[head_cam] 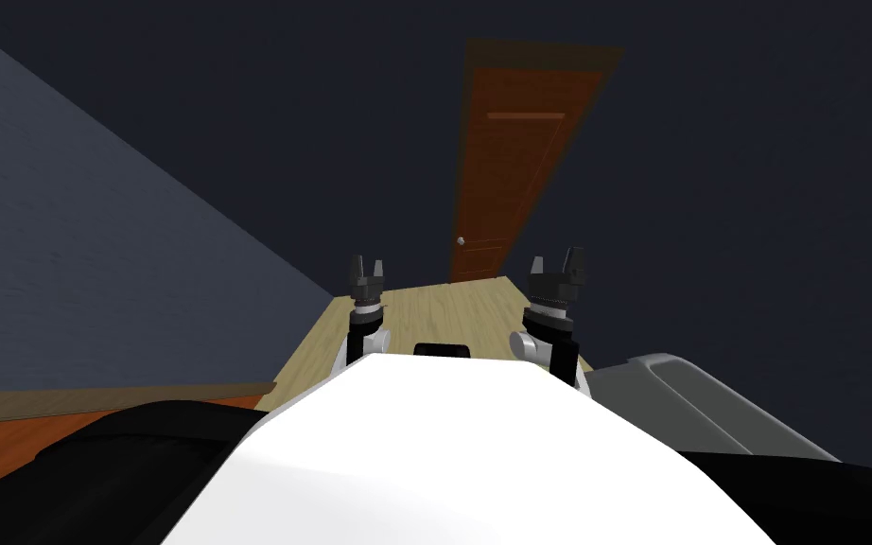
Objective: Pull the door open
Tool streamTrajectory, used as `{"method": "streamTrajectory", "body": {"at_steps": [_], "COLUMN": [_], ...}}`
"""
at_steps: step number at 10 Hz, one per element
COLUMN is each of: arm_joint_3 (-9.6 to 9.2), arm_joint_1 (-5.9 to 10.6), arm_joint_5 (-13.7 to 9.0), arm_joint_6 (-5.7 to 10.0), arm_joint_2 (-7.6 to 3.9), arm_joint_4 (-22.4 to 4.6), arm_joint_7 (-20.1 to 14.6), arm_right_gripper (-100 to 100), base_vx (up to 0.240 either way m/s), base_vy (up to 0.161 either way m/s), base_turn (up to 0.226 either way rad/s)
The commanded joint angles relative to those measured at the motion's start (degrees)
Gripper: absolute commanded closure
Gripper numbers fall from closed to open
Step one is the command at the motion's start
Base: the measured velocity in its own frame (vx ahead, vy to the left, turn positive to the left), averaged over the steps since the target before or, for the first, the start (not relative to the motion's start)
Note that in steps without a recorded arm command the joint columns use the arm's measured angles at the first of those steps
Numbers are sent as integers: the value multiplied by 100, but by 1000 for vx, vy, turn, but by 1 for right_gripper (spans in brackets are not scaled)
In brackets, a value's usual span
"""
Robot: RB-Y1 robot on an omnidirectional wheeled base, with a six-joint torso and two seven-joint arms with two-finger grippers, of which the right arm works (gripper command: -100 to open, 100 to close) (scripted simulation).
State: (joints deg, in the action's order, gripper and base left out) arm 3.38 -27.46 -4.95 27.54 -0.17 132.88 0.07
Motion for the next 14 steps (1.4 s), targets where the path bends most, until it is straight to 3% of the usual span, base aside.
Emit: {"method": "streamTrajectory", "body": {"at_steps": [1,14], "arm_joint_3": [19,167], "arm_joint_1": [66,576], "arm_joint_5": [59,514], "arm_joint_6": [49,430], "arm_joint_2": [-59,-363], "arm_joint_4": [-200,-1756], "arm_joint_7": [142,1249], "arm_right_gripper": [-100,-100], "base_vx": [68,105], "base_vy": [-10,-4], "base_turn": [2,11]}}
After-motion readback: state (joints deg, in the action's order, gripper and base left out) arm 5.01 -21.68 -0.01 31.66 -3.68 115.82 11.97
